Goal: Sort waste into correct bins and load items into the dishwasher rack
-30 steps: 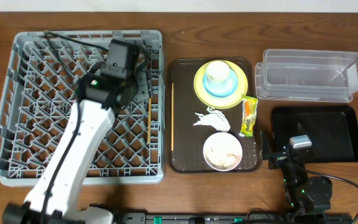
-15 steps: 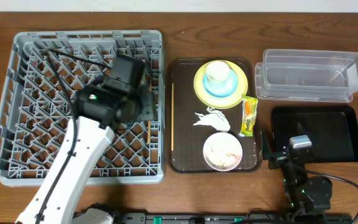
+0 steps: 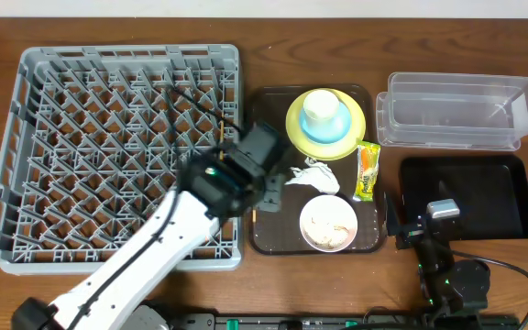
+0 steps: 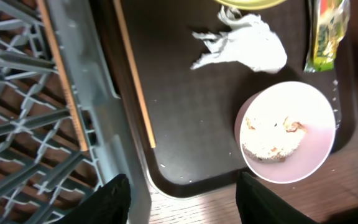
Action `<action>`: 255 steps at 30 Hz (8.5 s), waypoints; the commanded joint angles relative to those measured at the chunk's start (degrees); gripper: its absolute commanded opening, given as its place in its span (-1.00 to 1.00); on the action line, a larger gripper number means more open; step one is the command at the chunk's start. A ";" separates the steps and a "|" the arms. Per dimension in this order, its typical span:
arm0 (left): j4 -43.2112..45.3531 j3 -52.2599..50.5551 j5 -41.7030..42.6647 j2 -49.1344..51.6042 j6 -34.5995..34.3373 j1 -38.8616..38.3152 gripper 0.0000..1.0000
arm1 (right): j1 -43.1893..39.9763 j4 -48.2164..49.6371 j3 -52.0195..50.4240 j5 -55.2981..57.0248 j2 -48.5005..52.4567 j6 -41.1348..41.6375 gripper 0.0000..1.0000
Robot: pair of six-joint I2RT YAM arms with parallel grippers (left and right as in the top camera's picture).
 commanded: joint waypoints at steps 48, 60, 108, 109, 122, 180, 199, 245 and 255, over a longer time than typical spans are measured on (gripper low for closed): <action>18.88 -0.76 -31.87 31.87 -6.19 -3.58 -0.88 | -0.68 -0.24 -0.09 0.35 -0.13 0.70 0.99; 21.46 -0.74 -37.42 37.35 -7.28 -2.58 -0.88 | -0.68 -0.24 -0.09 0.35 -0.13 0.70 0.98; 23.50 -3.26 -33.44 33.11 -7.06 -2.43 -0.88 | -0.68 -0.24 -0.09 0.35 -0.13 0.70 0.98; 23.61 -3.26 -33.81 33.48 -7.06 -2.43 -0.88 | -0.68 -0.24 -0.09 0.35 -0.13 0.70 0.98; 23.98 -3.26 -33.99 34.75 -7.21 -2.38 -0.88 | -0.68 -0.24 -0.09 0.35 -0.13 0.70 0.98; 28.55 -8.70 -28.63 19.06 -5.70 -1.01 -0.84 | -0.68 -0.24 -0.09 0.35 -0.13 0.70 0.99; 30.21 -9.16 -28.79 27.47 -5.33 -0.61 -0.87 | -0.68 -0.24 -0.09 0.35 -0.13 0.70 0.98; 29.77 -7.72 -3.87 18.73 17.51 4.81 -0.19 | -0.68 -0.24 -0.09 0.35 -0.13 0.70 0.98; 31.43 -7.74 0.17 25.38 18.97 5.77 -0.26 | -0.68 -0.24 -0.09 0.35 -0.13 0.70 0.99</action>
